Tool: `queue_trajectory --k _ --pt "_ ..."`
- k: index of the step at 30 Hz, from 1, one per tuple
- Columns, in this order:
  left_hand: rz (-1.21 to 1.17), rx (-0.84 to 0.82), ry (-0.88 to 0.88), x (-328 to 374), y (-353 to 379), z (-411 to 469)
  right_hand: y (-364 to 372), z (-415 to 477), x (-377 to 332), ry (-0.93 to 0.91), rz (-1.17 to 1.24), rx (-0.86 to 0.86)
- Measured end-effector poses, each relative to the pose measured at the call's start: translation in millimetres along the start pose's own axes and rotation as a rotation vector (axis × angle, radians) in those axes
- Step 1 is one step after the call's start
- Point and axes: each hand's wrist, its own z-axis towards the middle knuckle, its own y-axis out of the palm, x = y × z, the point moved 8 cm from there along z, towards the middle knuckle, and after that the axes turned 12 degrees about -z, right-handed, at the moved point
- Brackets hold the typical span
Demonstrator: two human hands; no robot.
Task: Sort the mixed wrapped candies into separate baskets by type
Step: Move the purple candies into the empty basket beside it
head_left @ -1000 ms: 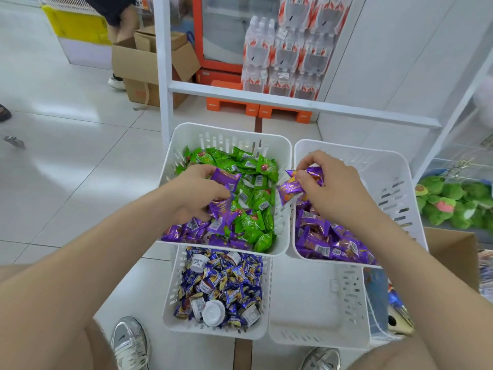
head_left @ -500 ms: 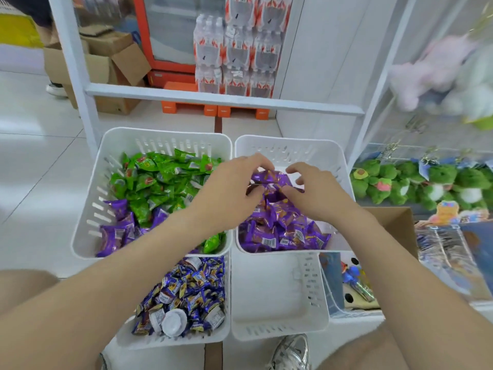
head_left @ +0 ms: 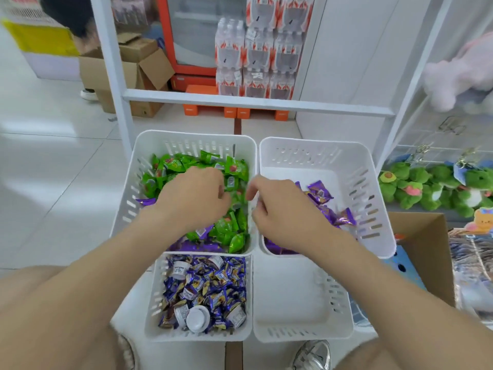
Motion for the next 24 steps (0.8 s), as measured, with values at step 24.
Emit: queue_trajectory --k 24 --pt "-0.123 -0.225 -0.234 -122 35 -28 107 77 -64 -0.3 -0.018 -0.352"
